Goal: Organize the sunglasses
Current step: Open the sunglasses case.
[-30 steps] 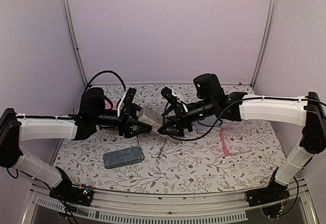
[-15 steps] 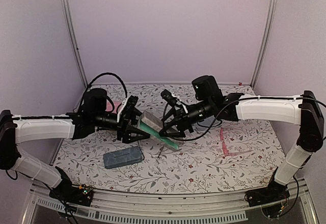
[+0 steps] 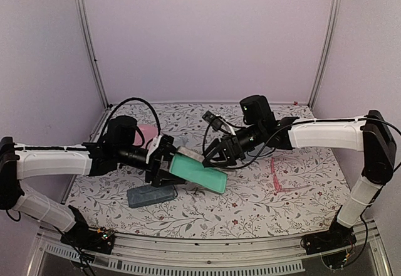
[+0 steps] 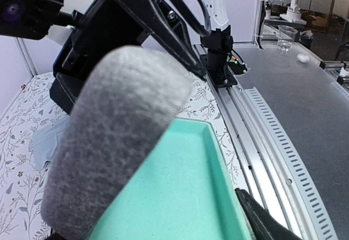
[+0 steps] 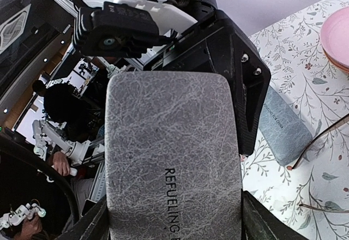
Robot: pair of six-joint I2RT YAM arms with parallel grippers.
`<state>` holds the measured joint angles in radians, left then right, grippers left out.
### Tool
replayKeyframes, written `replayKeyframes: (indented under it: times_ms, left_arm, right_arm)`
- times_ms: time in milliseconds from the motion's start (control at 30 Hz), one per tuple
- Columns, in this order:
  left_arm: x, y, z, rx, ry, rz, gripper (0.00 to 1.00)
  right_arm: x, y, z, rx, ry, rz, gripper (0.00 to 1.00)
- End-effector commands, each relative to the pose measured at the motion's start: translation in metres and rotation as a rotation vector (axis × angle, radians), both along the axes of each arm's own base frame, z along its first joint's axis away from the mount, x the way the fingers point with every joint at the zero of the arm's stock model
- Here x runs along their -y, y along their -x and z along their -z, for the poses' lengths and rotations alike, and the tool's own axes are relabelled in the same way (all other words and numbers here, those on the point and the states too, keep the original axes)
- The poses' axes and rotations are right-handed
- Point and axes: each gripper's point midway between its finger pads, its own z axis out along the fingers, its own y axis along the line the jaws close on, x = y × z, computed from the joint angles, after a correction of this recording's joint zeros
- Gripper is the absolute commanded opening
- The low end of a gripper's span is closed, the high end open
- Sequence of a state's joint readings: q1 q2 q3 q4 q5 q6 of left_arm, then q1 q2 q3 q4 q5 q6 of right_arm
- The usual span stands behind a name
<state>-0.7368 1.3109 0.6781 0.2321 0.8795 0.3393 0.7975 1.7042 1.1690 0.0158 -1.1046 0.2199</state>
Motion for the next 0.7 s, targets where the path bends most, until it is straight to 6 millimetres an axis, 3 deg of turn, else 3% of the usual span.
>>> replayKeyframes:
  times_ms: [0,300,433,667]
  left_arm:
    - [0.0,0.011,-0.004,0.075,0.01,0.025,0.0]
    - [-0.007,0.017,0.003,0.06,0.02,0.004,0.0]
    - [-0.009,0.014,0.006,0.041,0.02,-0.036,0.0]
    - [-0.01,0.003,0.007,-0.008,0.032,-0.106,0.0]
  right_arm:
    - [0.008,-0.029,0.029,-0.118,0.111,0.139,0.72]
    - [0.017,-0.037,0.025,-0.091,0.112,0.173,0.81]
    - [0.018,-0.036,0.013,-0.046,0.093,0.157,0.83]
    - [0.033,-0.032,-0.014,0.146,0.077,0.189,0.98]
